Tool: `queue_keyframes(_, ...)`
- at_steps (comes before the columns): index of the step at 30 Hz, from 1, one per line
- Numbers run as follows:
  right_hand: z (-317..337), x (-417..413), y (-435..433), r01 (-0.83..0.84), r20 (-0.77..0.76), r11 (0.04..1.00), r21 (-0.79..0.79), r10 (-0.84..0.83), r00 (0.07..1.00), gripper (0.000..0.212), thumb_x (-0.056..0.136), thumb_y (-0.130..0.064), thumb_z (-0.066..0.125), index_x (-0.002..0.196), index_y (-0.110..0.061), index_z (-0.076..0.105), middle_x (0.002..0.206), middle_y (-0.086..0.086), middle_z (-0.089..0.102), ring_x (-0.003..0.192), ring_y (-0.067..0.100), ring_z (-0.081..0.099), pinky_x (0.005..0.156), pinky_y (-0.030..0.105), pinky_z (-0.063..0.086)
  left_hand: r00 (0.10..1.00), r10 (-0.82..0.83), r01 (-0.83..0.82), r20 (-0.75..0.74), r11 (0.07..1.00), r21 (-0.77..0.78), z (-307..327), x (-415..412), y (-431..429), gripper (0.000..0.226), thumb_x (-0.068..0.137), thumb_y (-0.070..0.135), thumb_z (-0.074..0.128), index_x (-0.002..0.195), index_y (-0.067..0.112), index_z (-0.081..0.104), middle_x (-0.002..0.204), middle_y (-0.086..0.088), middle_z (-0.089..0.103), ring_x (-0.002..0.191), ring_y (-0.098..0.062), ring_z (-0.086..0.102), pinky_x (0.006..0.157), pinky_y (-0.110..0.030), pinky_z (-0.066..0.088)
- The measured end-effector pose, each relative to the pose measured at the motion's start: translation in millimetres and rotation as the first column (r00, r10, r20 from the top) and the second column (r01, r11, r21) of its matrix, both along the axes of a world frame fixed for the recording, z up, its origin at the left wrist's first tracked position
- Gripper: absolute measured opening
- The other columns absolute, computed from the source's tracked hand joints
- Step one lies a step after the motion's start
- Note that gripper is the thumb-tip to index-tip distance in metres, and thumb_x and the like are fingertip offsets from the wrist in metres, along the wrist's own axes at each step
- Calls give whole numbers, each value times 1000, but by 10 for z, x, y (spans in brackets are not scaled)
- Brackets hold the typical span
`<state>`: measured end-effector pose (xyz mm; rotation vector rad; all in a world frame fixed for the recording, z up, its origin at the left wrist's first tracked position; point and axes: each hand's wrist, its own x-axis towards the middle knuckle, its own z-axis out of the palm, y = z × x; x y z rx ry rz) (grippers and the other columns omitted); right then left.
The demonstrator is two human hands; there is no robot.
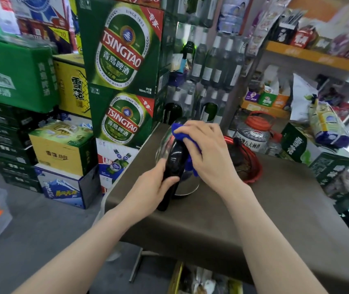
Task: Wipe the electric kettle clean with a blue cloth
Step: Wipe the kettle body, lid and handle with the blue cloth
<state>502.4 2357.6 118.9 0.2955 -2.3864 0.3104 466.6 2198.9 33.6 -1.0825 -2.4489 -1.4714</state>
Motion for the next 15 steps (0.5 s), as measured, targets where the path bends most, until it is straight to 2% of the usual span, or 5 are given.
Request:
queue_keyframes(5, -387, 422, -130, -29, -104, 1000, -1, 28, 994, 27, 95, -8, 56, 118, -11, 70, 129, 4, 63, 112, 29, 49, 102, 35, 41, 1000, 8, -8, -4, 999, 53, 43, 75, 64, 22, 94, 34, 54, 116, 32, 49, 101, 11, 66, 94, -12, 65, 79, -30, 51)
queue_keyframes(8, -417, 432, -13, 24, -105, 986, -165, -41, 994, 28, 97, -6, 57, 122, -13, 69, 130, 1, 62, 112, 27, 50, 104, 25, 36, 995, -84, 75, -54, 987, -143, 230, -30, -76, 19, 93, 38, 56, 109, 28, 57, 96, 9, 67, 88, -10, 63, 75, -30, 48)
queue_keyframes(10, -380, 399, 54, 52, -93, 973, -226, -75, 993, 28, 98, -8, 56, 122, -14, 69, 129, 0, 62, 113, 26, 51, 103, 19, 32, 989, -116, 88, -96, 962, -257, 450, -194, -206, 36, 87, 42, 63, 118, 23, 60, 107, 7, 65, 96, -9, 61, 85, -29, 49)
queue_keyframes(12, -382, 367, 101, 58, -68, 960, -273, -79, 995, 28, 98, -8, 55, 122, -14, 69, 128, 0, 63, 115, 25, 52, 103, 16, 31, 987, -145, 120, -63, 948, -295, 716, -358, -308, 52, 83, 30, 72, 131, 20, 54, 121, 7, 58, 108, -6, 57, 96, -24, 47)
queue_keyframes(15, -401, 339, 130, 53, -36, 932, -359, -71, 997, 29, 100, -10, 53, 123, -17, 68, 129, -2, 62, 116, 20, 51, 102, 14, 31, 980, -176, 139, -91, 940, -312, 1037, -554, -320, 64, 82, 4, 67, 137, 27, 43, 133, 12, 49, 118, -1, 50, 101, -20, 44)
